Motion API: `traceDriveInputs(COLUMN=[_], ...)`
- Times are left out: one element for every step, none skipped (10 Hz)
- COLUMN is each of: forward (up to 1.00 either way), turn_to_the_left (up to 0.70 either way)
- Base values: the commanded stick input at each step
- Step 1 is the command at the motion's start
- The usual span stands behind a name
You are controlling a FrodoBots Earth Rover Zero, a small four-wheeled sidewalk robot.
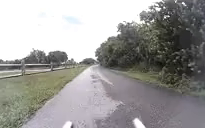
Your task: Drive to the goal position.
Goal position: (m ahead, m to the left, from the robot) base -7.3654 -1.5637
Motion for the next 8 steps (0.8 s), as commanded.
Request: traceDriveInputs(forward=[0.0,0.0,0.0,0.0,0.0,0.0,0.0,0.0], turn_to_the_left=[0.0,0.0,0.0,0.0,-0.45,-0.7,-0.7,-0.7])
